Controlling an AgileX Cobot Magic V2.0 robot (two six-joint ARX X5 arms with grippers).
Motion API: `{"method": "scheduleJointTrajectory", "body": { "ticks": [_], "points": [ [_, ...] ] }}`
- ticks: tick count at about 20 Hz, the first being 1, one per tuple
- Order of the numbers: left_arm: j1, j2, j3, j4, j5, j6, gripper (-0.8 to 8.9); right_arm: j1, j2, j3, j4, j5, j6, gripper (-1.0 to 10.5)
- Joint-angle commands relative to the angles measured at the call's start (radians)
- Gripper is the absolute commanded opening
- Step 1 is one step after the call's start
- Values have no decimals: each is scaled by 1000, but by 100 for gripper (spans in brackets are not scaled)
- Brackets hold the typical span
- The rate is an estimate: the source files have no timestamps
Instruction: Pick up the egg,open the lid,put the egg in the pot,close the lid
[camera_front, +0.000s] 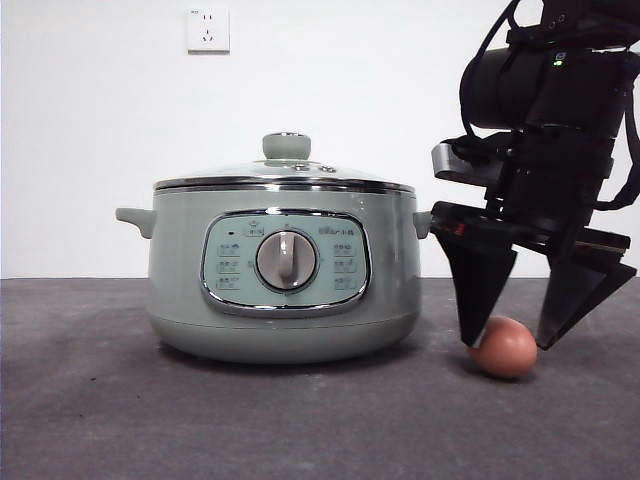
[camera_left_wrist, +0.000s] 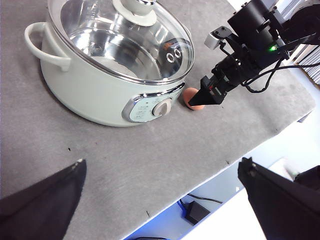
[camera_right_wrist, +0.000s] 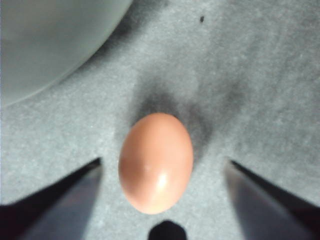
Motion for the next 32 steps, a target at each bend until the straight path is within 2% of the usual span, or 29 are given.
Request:
{"method": "scheduleJointTrajectory", "body": {
  "ticks": [1,4,6,13,17,22,27,32],
  "points": [
    [-3,-2,5,10,6,11,565,2,11,1,3,-5,9,195],
    [-3,-2,5,9,6,11,565,2,12,1,3,-8,18,145],
    [-3,-2,5,9,6,11,565,2,12,1,3,-9,18,-18],
    [-3,-2,5,31,5,6,565,0,-32,1,-16,-5,17,-17],
    [-5,11,8,112,4,-15,566,0,-187,1,-95,-1,14,-17],
    [-29,135,77,159,-4,-26,565,0,-491,1,-177,-2,0,-17],
    [-156,350,221,261,-85,-33,565,0,-737,2,-229,-2,3,-17],
    [-380,606,348,357,-315,-30,565,0,-856,2,-266,-8,21,-17]
  ]
}}
